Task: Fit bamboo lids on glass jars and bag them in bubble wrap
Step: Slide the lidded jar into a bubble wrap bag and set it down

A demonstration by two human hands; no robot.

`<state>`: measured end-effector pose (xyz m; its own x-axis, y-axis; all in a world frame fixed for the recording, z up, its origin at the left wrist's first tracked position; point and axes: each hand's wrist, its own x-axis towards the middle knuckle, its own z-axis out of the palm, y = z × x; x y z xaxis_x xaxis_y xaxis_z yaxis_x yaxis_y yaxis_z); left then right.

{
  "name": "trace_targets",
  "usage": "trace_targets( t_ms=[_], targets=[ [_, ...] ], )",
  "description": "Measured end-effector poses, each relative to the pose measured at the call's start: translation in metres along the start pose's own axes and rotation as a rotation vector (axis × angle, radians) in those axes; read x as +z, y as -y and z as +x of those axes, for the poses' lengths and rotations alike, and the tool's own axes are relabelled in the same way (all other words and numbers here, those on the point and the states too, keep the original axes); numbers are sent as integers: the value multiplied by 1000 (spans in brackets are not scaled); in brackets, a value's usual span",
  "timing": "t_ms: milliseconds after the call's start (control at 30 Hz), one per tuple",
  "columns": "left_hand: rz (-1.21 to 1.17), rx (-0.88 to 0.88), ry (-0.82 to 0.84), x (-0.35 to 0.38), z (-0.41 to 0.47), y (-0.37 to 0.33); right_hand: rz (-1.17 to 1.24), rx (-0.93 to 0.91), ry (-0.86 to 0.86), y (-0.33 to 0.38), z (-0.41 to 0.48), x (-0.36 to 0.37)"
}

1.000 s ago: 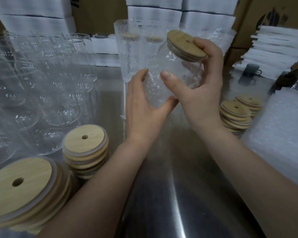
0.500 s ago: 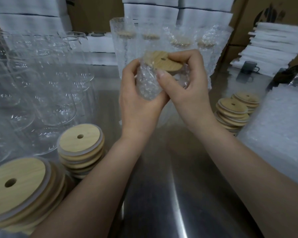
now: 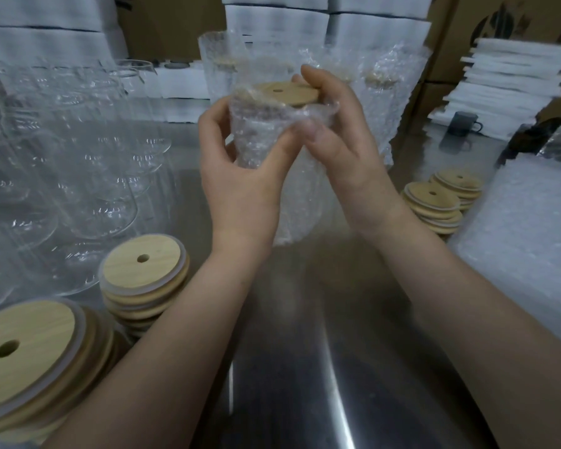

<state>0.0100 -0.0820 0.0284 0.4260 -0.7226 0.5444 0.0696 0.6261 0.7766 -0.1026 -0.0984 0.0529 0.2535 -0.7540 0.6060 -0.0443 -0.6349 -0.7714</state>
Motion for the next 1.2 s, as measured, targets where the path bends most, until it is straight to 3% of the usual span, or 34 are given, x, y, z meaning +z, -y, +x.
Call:
trace_targets(
  t_ms=[333, 500, 667, 867, 1200],
  targets=[
    [-83, -86, 14, -1, 0, 0, -30, 53, 52, -5, 2, -11],
    [-148, -182, 58, -2, 5, -3, 49, 87, -132, -8, 3, -12],
    [152, -241, 294, -3, -6, 13, 94, 92, -347, -12, 2, -21],
    [443, -327, 552, -9, -6, 37, 22, 24, -415, -11, 4, -22],
    [415, -336, 539, -8, -9, 44, -173, -67, -320, -16, 3, -20]
  ],
)
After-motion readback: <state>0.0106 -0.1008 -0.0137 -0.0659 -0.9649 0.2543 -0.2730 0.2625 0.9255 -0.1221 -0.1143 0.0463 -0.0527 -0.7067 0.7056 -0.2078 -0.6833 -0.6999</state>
